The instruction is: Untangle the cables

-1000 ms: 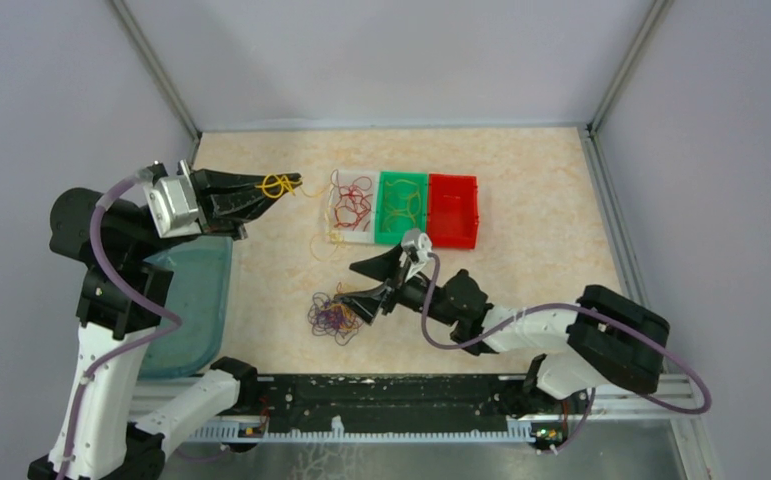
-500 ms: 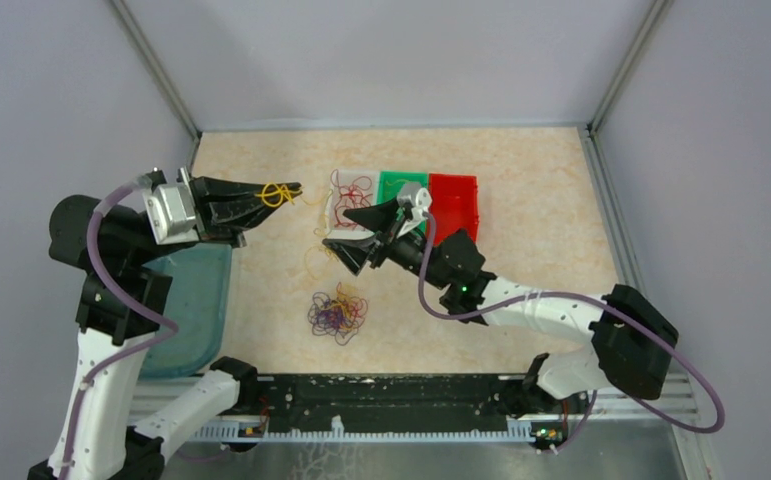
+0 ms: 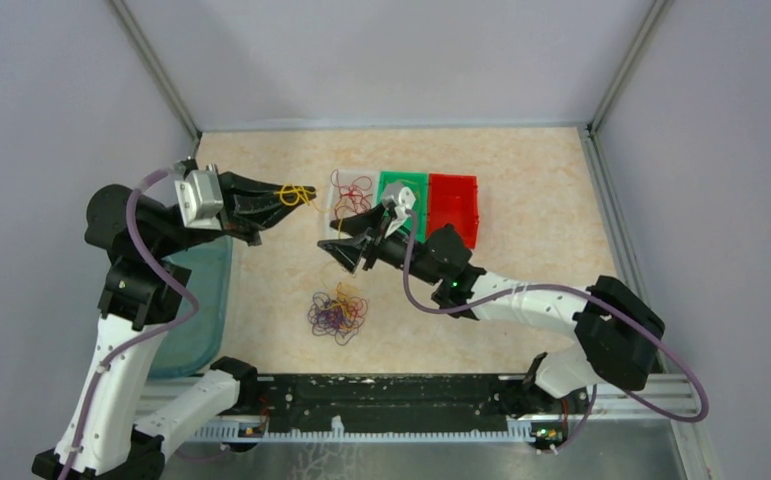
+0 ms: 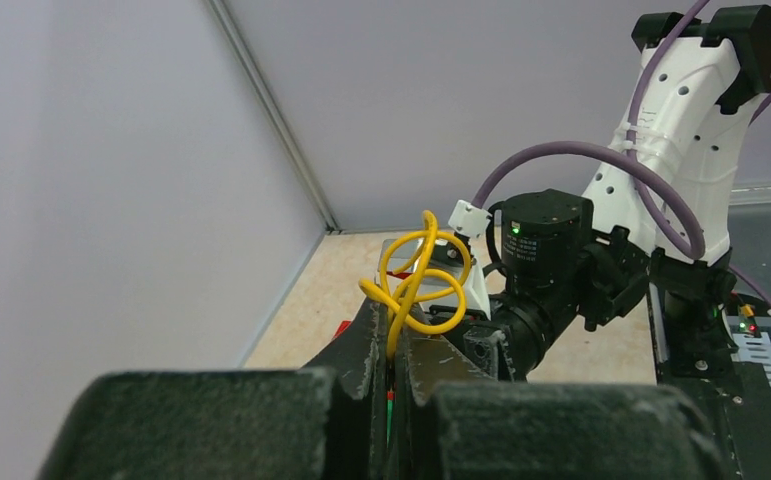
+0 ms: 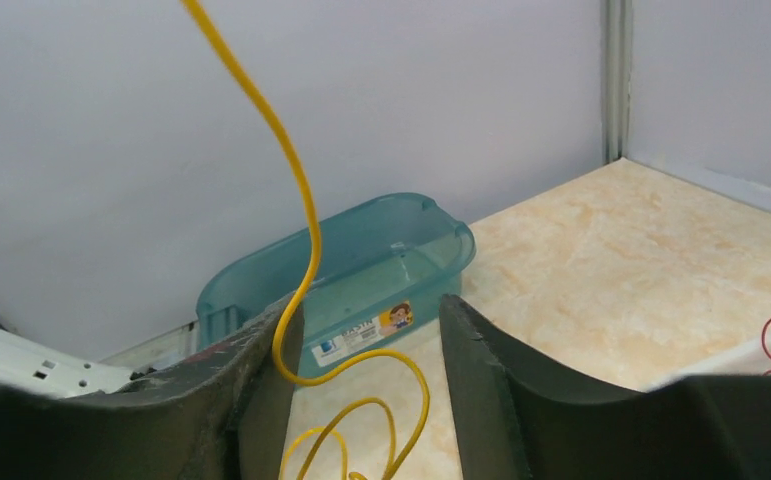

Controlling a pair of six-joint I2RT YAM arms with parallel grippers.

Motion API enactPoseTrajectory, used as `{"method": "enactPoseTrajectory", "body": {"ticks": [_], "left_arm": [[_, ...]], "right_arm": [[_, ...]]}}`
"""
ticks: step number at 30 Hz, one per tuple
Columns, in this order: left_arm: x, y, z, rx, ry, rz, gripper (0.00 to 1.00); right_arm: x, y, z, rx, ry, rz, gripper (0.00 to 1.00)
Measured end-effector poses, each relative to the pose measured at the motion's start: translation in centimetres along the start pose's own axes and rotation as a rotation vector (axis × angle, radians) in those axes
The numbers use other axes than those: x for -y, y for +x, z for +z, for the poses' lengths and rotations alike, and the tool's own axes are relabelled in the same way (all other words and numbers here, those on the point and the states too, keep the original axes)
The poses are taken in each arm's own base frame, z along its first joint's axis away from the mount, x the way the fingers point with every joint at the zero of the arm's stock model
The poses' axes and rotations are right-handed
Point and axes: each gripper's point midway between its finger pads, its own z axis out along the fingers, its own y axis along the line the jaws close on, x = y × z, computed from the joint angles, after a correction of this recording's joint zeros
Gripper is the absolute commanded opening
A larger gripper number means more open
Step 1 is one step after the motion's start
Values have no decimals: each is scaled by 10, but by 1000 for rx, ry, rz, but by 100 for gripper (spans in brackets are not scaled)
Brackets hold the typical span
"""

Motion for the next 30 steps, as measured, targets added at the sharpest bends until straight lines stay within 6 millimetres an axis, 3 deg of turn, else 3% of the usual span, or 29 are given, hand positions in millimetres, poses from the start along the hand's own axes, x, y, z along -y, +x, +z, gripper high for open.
{"method": "enactPoseTrajectory", "body": {"ticks": [3,5,6,11,13,14,17,21,23,26,30], "left_arm": [[0,-1,0,4,0,-2,0],[0,-2,0,7,0,1,1],[1,-2,0,8,-1,3,6],[3,20,-4,-22,-15,-23,55],[4,47,-6,-78,-16,-58,76],[4,52,-6,-87,-15,-62,82],[5,97,-8,-203,-2,-98,97],[7,158,-14,-391,16,-139,100],[7,178,-21,-462,10,-140,100],[7,190,-31,-519,-6,-118,100],[5,189,-38,-542,-30,-87,100]], "right_arm": [[2,-1,1,1,3,-9,10],[4,-1,0,1,9,-10,1],[6,-1,0,0,15,-8,0],[29,-5,-2,1,87,6,0],[45,-8,-6,2,133,22,0],[54,-11,-8,8,158,29,0],[79,-25,-16,40,237,53,0],[108,-46,-28,95,333,70,0],[119,-54,-34,113,369,68,0],[138,-58,-42,117,430,61,0],[162,-69,-46,114,508,28,0]]}}
